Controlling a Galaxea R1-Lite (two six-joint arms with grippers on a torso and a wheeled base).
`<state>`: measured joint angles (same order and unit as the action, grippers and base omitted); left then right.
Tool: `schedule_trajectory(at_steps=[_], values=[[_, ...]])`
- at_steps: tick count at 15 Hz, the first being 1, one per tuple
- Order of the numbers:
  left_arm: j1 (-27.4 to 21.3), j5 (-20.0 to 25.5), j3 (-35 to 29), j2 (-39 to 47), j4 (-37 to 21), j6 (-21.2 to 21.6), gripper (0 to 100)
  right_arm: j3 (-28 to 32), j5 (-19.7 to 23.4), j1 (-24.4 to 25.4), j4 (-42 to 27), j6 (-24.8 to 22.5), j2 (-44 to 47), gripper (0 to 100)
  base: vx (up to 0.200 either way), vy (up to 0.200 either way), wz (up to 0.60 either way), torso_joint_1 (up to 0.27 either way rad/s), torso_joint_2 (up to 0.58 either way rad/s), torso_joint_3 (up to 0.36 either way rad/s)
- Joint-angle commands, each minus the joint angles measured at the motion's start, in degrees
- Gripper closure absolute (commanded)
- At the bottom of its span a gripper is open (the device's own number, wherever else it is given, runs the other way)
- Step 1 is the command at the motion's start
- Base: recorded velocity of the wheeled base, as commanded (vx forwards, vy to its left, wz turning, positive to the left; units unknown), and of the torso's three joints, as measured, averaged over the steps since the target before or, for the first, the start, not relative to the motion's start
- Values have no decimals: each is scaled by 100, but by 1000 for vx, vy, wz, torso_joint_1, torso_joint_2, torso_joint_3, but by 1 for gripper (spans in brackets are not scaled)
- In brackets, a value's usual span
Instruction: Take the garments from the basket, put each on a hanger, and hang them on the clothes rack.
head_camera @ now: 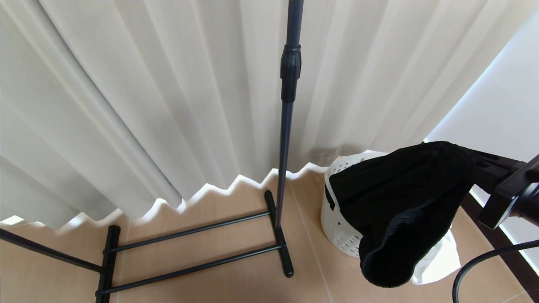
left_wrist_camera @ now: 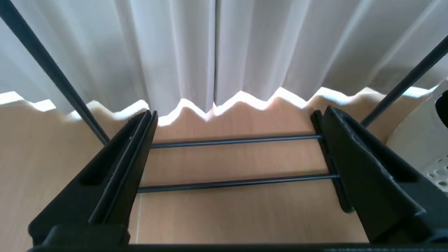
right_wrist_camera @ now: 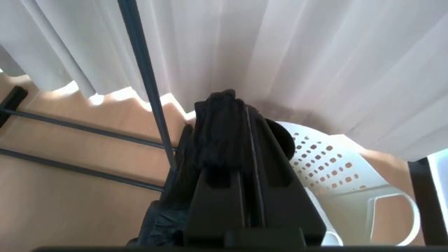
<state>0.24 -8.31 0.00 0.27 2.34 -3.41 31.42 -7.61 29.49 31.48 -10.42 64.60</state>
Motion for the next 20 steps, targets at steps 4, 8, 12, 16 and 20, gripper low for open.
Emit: schedule_trajectory(at_steps=[4, 8, 12, 16, 20], values=[[2, -4, 0, 8, 3, -1, 0, -13, 14, -198, 8, -100, 35, 100, 0, 0, 0, -1, 1, 204], [2, -4, 0, 8, 3, -1, 0, -13, 22, -259, 8, -153, 35, 100, 0, 0, 0, 4, -39, 159], [2, -4, 0, 8, 3, -1, 0, -21, 58, -259, 8, -153, 35, 100, 0, 0, 0, 9, -354, -142], [2, -4, 0, 0, 3, -1, 0, -30, 84, -259, 8, -153, 35, 100, 0, 0, 0, 52, -449, -222], [2, -4, 0, 8, 3, -1, 0, -30, 84, -259, 8, -153, 35, 100, 0, 0, 0, 110, -465, -347]])
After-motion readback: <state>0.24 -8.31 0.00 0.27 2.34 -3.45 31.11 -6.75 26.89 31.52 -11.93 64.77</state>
